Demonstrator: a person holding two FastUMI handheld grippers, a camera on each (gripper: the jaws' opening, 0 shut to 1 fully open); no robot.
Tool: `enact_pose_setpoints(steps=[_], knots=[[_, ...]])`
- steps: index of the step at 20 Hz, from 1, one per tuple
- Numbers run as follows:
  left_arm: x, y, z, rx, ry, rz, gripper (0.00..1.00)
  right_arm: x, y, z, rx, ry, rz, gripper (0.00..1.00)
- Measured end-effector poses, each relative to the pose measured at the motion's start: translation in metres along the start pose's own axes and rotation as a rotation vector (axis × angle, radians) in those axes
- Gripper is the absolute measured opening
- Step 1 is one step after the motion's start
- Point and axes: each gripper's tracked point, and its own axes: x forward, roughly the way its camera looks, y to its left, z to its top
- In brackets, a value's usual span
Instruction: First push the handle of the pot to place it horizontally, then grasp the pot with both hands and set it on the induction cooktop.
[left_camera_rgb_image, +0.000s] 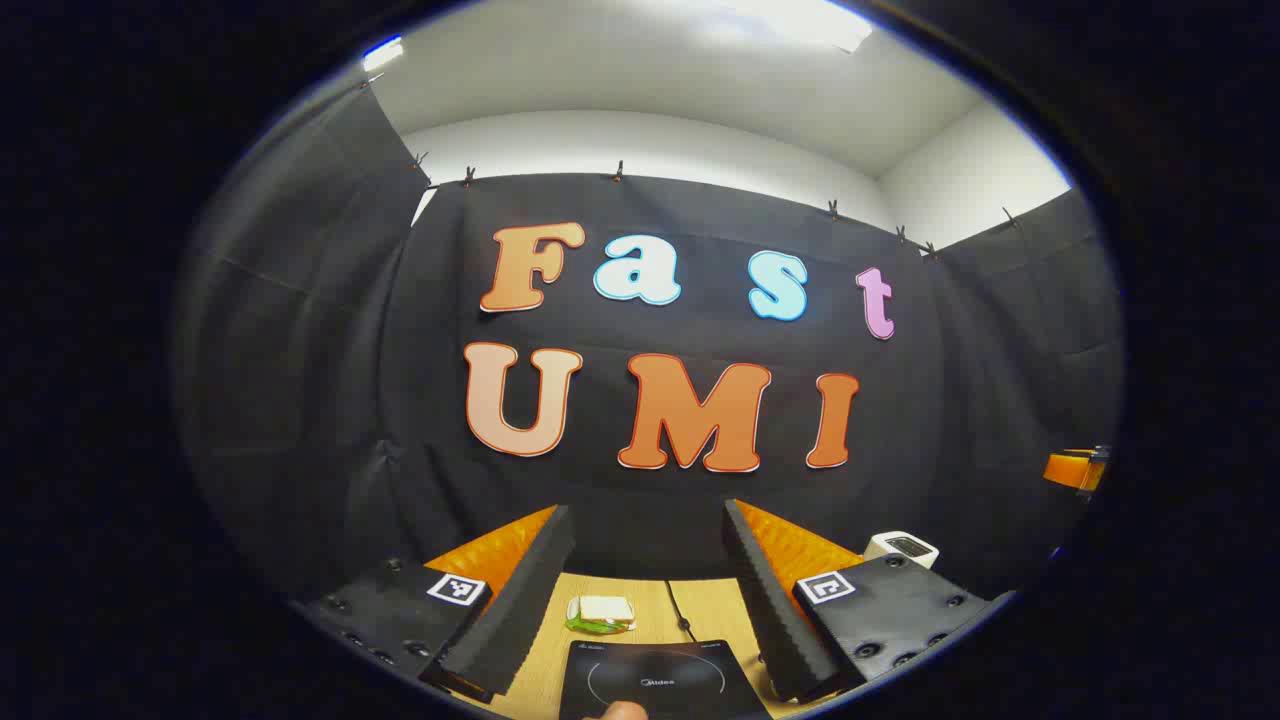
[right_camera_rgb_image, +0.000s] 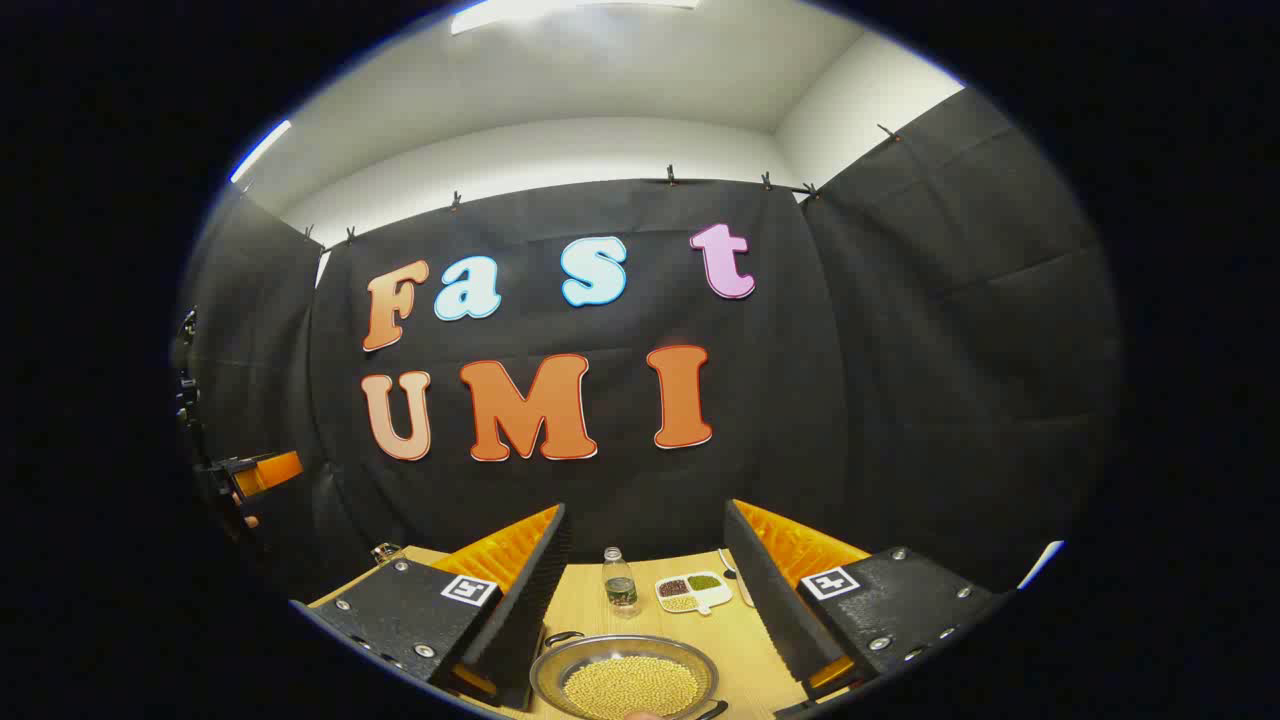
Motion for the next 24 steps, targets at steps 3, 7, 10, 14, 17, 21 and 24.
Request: enact_pose_setpoints(steps=[3, 7, 10, 14, 17, 21, 24], knots=[[-0.003, -0.003, 0.001, -0.007, -0.004, -0.007, 0.98, 0.0, -0.002, 0.005, -0.008, -0.012, -0.006, 0.95], [-0.003, -0.003, 0.003, 0.005, -0.014, -0.011, 0.98, 0.0, 0.0, 0.006, -0.003, -0.014, 0.008, 0.95], [-0.003, 0.002, 0.001, 0.004, -0.01, 0.005, 0.96, -0.001, 0.002, 0.006, 0.002, -0.011, 0.022, 0.95], [-0.005, 0.008, 0.001, 0.012, -0.008, 0.019, 0.98, -0.001, 0.0, 0.007, -0.023, -0.01, 0.031, 0.95], [-0.007, 0.008, 0.004, 0.016, -0.019, 0.02, 0.98, 0.0, -0.001, 0.007, -0.027, -0.01, 0.037, 0.95], [-0.007, 0.004, 0.006, 0.021, -0.025, 0.012, 0.99, 0.001, 0.001, 0.008, -0.028, -0.018, 0.048, 0.95], [-0.009, 0.006, 0.005, 0.02, -0.025, 0.017, 0.97, 0.0, 0.003, 0.009, -0.017, -0.015, 0.054, 0.88]])
